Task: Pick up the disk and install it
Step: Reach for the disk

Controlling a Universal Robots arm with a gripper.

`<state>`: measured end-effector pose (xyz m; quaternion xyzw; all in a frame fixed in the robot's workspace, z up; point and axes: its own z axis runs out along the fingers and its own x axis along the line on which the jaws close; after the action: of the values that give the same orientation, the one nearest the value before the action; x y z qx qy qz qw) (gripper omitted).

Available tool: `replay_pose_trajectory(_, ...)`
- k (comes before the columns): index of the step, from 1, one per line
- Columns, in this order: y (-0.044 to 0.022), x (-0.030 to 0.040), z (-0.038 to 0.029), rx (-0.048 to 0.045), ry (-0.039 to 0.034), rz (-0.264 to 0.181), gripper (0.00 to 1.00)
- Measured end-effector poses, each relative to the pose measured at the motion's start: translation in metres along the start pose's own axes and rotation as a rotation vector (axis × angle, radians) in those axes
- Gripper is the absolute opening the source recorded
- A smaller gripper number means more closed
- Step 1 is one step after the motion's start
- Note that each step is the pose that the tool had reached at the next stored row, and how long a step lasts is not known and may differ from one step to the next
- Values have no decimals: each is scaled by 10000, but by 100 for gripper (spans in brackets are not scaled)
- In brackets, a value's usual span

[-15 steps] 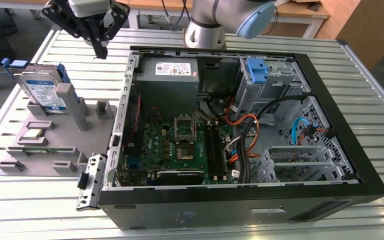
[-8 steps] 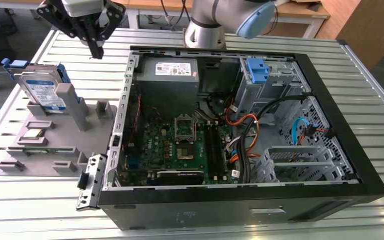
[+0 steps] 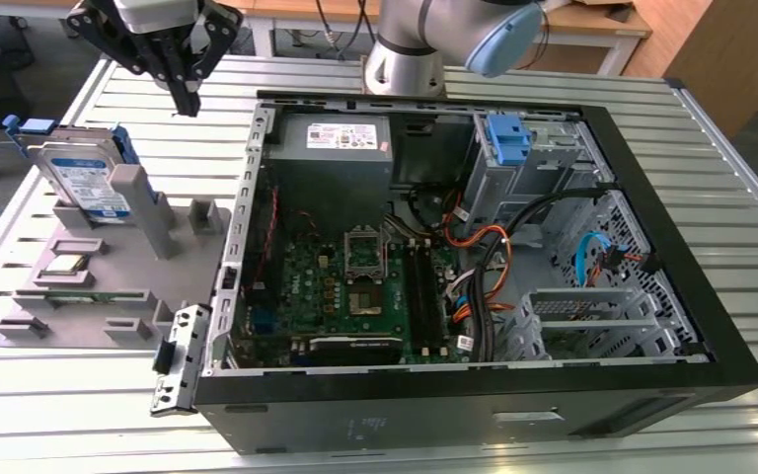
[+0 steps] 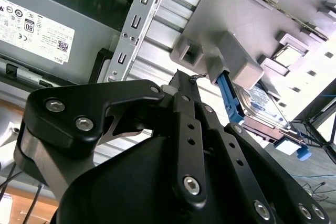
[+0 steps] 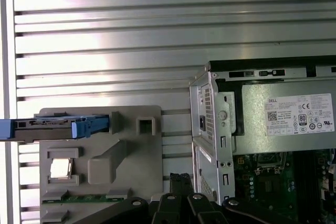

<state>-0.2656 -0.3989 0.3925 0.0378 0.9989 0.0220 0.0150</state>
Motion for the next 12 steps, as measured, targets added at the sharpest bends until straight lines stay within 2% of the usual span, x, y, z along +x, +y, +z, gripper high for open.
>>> replay_pose_trajectory(12, -4, 58, -2, 0, 0, 0, 10)
